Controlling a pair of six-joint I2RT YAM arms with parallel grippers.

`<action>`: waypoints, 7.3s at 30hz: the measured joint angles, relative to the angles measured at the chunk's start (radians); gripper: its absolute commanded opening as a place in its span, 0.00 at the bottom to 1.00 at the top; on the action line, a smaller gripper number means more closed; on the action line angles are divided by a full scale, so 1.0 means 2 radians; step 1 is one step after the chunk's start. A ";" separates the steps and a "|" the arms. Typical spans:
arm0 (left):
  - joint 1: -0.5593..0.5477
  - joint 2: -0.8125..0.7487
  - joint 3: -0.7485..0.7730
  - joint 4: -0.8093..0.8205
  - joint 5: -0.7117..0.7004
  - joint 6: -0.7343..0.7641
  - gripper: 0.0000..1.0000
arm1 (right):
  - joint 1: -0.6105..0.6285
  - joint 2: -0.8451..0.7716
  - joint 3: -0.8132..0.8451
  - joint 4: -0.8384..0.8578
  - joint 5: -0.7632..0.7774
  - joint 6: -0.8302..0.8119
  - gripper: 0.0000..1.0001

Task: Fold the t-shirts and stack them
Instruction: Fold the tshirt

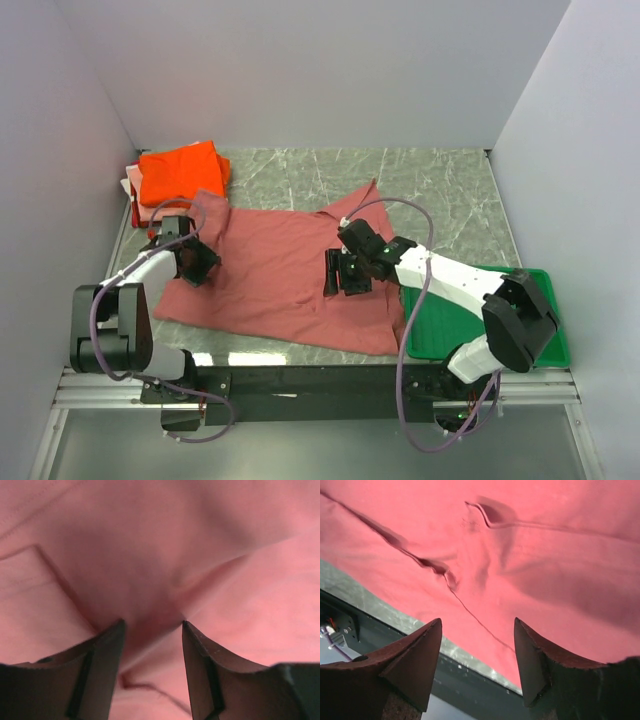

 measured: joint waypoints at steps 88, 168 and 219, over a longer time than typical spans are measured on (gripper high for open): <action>0.071 0.172 0.247 0.018 -0.017 0.162 0.47 | -0.270 0.500 0.617 -0.040 0.009 -0.041 0.45; 0.062 0.280 0.301 0.049 -0.109 0.143 0.01 | -0.270 0.401 0.455 -0.032 0.042 -0.016 0.00; 0.058 0.191 0.311 -0.016 -0.049 0.184 0.01 | -0.268 0.208 0.373 -0.145 -0.016 -0.016 0.00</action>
